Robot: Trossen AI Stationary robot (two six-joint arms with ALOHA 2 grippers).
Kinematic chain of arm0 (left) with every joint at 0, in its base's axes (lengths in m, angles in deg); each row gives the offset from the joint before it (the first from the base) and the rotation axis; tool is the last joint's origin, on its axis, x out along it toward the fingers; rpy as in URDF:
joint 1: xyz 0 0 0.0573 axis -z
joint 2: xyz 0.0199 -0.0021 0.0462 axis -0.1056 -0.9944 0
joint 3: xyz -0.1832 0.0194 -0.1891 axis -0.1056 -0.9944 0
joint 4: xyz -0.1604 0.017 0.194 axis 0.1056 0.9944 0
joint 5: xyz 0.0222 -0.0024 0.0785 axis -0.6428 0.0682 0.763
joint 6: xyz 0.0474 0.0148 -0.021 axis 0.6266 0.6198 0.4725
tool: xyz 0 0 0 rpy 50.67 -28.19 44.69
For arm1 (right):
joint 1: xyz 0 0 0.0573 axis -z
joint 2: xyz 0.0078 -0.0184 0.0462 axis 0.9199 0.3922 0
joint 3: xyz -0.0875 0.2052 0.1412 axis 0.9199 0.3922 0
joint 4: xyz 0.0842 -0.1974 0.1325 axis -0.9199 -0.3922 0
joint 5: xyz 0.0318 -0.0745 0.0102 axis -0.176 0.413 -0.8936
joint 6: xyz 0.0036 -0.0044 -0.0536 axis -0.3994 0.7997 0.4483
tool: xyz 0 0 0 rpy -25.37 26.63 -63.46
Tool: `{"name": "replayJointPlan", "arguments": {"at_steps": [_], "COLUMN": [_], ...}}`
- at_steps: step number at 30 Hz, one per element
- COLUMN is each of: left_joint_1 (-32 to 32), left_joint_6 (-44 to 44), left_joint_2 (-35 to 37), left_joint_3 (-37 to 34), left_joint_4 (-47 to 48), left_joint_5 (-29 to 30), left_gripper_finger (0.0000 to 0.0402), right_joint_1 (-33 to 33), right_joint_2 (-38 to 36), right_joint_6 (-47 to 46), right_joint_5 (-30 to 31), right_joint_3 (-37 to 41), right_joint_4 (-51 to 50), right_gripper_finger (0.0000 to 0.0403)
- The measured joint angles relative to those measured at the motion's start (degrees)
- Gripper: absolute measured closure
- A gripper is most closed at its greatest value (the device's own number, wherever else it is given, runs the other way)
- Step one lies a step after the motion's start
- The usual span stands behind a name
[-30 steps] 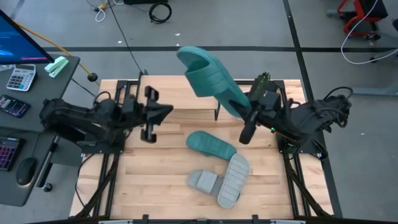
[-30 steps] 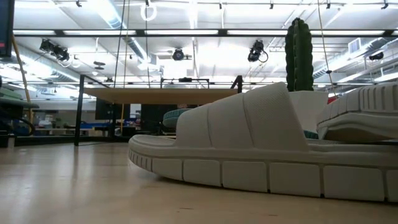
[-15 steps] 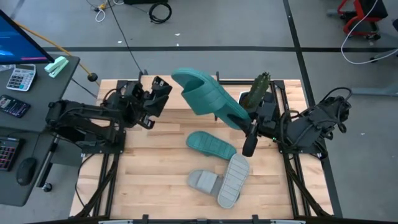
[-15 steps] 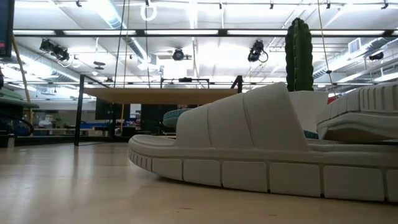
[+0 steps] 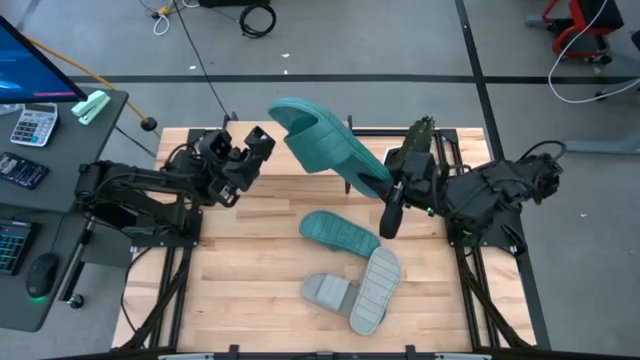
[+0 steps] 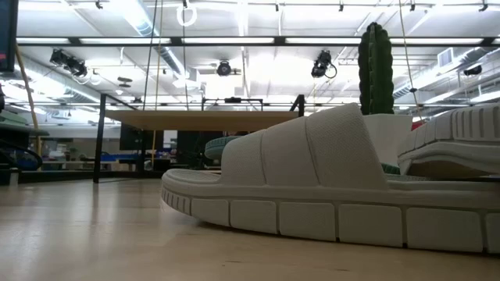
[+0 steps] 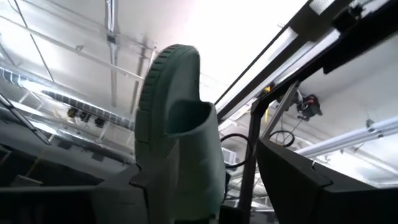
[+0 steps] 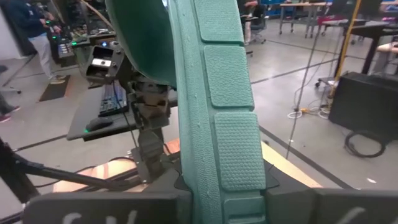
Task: Pick and place slides into the shelf
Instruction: Put the left green slide on the shelf
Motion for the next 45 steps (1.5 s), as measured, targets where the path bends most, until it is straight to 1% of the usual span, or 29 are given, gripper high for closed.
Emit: {"name": "replayJointPlan", "arguments": {"at_steps": [4, 8, 12, 17, 21, 27, 33, 45], "left_joint_1": [0.0, -0.04, -0.04, -0.04, -0.04, -0.04, -1.34, -2.4], "left_joint_6": [-2.38, -4.1, -3.33, 1.57, 3.61, 6.55, 7.05, 6.55], "left_joint_2": [0.0, 0.0, 0.0, 0.0, 0.0, -0.02, 0.02, 0.0], "left_joint_3": [0.0, 0.0, 0.0, 0.0, 0.0, -0.02, -0.02, -0.02], "left_joint_4": [0.42, 1.55, 2.23, 2.2, 1.69, 1.13, -0.79, -0.72], "left_joint_5": [0.02, 0.02, 0.08, 0.16, 0.17, 0.24, 0.2, 0.2], "left_gripper_finger": [0.0173, 0.0157, 0.0138, 0.0123, 0.0124, 0.0126, 0.0127, 0.0127], "right_joint_1": [1.69, 2.91, 3.69, 3.71, 3.71, 3.38, 2.61, 2.54], "right_joint_2": [0.96, 1.75, 2.22, 2.2, 2.2, 2.07, 2.2, 2.18], "right_joint_6": [2.37, 3.58, 3.4, 3.21, 1.72, -2.31, -5.56, -5.39], "right_joint_5": [-3.64, -6.33, -8.05, -8.54, -9.06, -9.63, -10.58, -10.18], "right_joint_3": [0.0, 0.0, 0.0, 0.0, 0.0, -0.01, 0.0, 0.0], "right_joint_4": [3.15, 5.23, 4.91, 5.0, 4.19, -0.29, -3.16, -3.89], "right_gripper_finger": [0.0335, 0.0335, 0.0335, 0.0335, 0.0335, 0.0335, 0.0336, 0.0336]}}
